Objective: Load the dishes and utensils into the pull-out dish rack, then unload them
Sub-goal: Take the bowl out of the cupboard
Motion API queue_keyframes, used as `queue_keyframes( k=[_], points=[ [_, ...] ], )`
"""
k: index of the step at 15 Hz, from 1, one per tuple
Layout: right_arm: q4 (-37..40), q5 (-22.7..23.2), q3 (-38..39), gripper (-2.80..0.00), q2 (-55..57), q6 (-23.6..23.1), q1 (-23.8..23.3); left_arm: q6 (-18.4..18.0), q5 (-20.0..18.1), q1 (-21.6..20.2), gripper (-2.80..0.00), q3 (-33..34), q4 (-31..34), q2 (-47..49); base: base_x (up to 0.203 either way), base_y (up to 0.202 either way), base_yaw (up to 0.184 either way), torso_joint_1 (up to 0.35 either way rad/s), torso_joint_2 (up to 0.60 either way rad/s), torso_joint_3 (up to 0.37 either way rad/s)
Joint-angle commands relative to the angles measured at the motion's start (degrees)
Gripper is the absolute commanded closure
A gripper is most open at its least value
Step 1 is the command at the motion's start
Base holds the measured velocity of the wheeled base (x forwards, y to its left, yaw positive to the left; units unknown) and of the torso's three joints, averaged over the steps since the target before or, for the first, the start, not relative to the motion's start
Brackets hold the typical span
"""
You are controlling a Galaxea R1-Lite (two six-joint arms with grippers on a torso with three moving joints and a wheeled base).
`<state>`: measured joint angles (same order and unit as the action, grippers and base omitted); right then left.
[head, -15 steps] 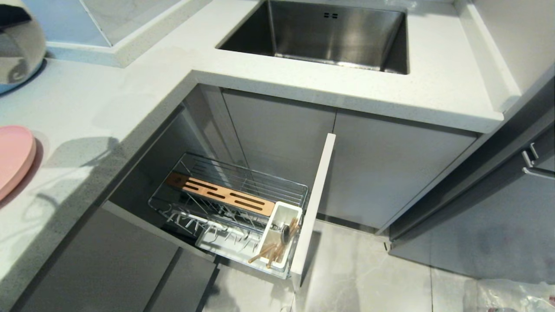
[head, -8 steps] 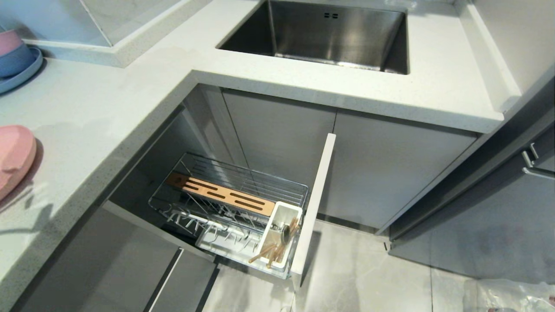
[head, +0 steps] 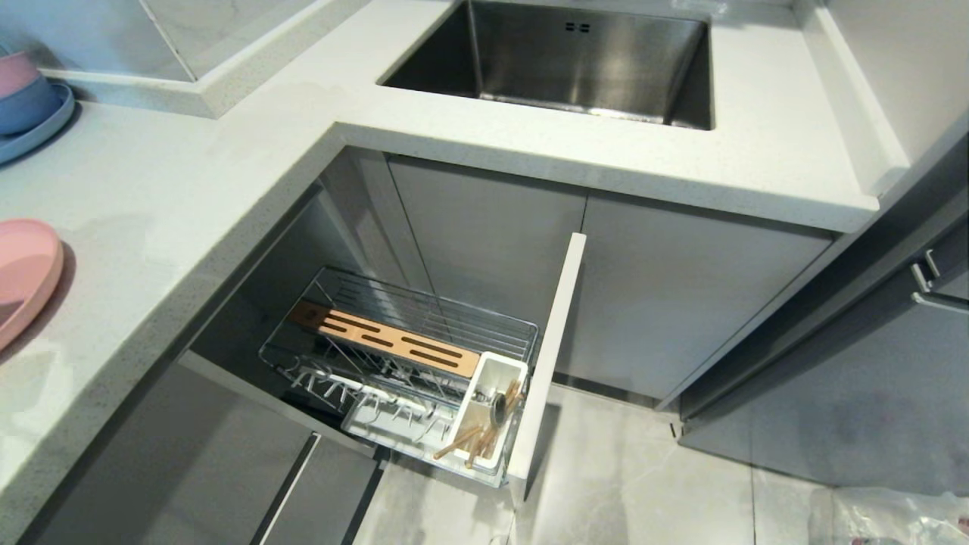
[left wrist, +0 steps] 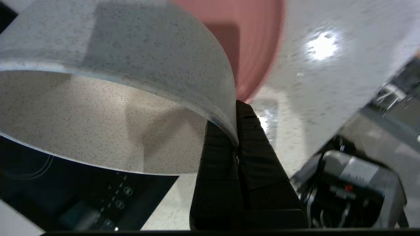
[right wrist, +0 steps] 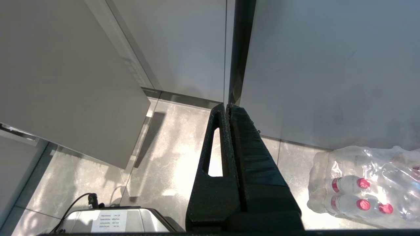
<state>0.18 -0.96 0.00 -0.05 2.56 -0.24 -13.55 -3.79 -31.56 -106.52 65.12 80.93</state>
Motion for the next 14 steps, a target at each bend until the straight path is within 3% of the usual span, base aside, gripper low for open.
queue_keyframes(
  k=[1,6,13,14],
  points=[
    [0.0,0.0,0.1,0.00,0.0,0.0,0.0,-0.9,0.3,-1.5,0.00,-5.8,4.8,8.8,0.000,0.000,0.000,0.000,0.00,0.000],
    [0.0,0.0,0.1,0.00,0.0,0.0,0.0,-3.4,1.0,-2.6,0.00,-6.5,12.3,14.1,0.000,0.000,0.000,0.000,0.00,0.000],
    [0.0,0.0,0.1,0.00,0.0,0.0,0.1,-3.3,0.7,-2.6,0.00,-6.4,12.0,14.1,0.000,0.000,0.000,0.000,0.00,0.000],
    [0.0,0.0,0.1,0.00,0.0,0.0,0.0,-3.3,0.7,-2.6,-2.80,-6.4,12.0,14.0,0.000,0.000,0.000,0.000,0.00,0.000]
  ],
)
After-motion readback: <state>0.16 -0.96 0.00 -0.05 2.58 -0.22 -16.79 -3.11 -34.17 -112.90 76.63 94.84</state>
